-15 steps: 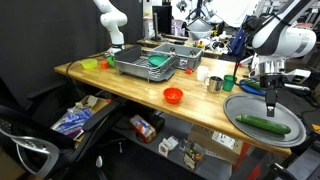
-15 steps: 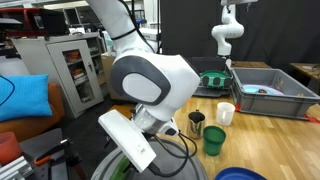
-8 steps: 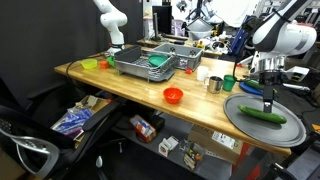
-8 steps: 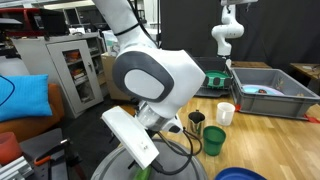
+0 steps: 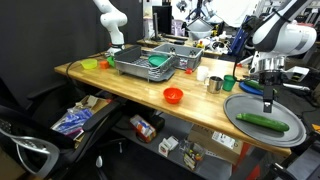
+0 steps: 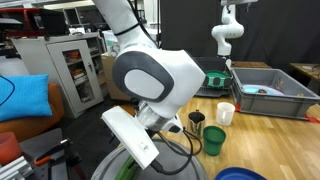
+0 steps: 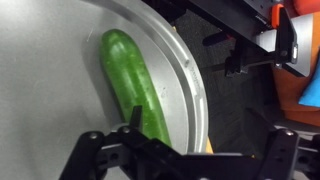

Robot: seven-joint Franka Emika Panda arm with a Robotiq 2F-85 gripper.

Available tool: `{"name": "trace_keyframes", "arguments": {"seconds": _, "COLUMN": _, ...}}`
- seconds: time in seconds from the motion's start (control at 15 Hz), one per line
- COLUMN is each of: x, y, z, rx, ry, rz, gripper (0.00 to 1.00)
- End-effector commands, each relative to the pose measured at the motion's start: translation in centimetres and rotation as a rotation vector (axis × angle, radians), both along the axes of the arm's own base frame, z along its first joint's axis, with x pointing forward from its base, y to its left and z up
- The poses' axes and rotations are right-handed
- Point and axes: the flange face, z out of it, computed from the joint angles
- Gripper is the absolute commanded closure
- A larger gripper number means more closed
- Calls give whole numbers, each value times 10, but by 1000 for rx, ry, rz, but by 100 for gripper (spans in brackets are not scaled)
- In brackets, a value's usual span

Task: Move the zucchini from the blue plate to the grey plate

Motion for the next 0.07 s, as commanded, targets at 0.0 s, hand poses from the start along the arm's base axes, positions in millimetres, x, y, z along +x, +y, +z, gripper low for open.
{"name": "trace_keyframes", "arguments": {"seconds": 0.0, "x": 1, "y": 0, "z": 0, "rx": 0, "ry": 1, "rz": 0, "gripper": 0}}
